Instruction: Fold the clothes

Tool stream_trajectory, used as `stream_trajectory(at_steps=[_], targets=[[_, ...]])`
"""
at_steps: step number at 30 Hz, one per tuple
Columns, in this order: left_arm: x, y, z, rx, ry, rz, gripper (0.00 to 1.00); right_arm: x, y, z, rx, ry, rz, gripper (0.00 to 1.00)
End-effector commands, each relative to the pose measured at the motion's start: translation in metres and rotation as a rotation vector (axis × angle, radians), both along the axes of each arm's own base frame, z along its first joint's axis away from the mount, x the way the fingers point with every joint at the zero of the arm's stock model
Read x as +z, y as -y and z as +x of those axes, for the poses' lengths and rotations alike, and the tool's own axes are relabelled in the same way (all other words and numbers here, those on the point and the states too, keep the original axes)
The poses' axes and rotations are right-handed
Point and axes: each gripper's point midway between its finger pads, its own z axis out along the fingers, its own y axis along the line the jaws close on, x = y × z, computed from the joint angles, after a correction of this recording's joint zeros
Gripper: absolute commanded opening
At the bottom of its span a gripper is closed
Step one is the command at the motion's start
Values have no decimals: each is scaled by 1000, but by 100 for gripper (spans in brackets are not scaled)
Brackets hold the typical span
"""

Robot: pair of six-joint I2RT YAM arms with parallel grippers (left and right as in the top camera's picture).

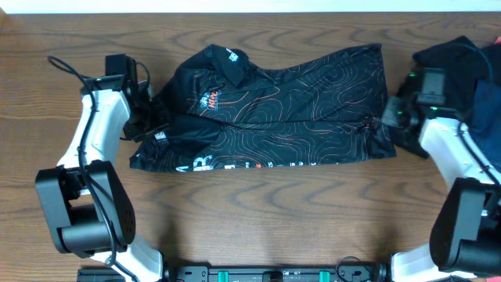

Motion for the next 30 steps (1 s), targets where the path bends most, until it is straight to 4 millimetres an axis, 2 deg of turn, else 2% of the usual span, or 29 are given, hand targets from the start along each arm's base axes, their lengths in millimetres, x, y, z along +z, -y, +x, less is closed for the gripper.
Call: stream_trajectory(at_steps=[1, 7, 13, 15, 18, 20, 22, 25, 28, 30], targets=[[3, 14, 0, -66, 12, -1, 50, 2, 13, -1, -5, 21, 85, 1], [3, 31, 1, -114, 19, -1, 49, -23, 6, -4, 116, -21, 177, 1], [3, 43, 0, -148, 18, -1, 49, -67, 8, -11, 99, -117, 192, 1], [3, 46, 0, -156, 18, -1, 49, -83, 15, -13, 80, -145, 172, 1], [3, 48, 0, -163, 18, -1, 49, -100, 37, -16, 25, -183, 88, 1], [3, 48, 0, -163, 18, -1, 49, -104, 62, -22, -39, -205, -5, 1], [3, 48, 0, -163, 18, -1, 49, -99, 94, -28, -120, -215, -104, 1], [3, 48, 0, -163, 18, -1, 49, -86, 131, -30, -211, -196, -144, 2], [3, 48, 0, -163, 18, -1, 49, -76, 159, -32, -287, -169, -129, 5], [3, 48, -1, -163, 18, -1, 49, -71, 169, -32, -306, -152, -107, 6]])
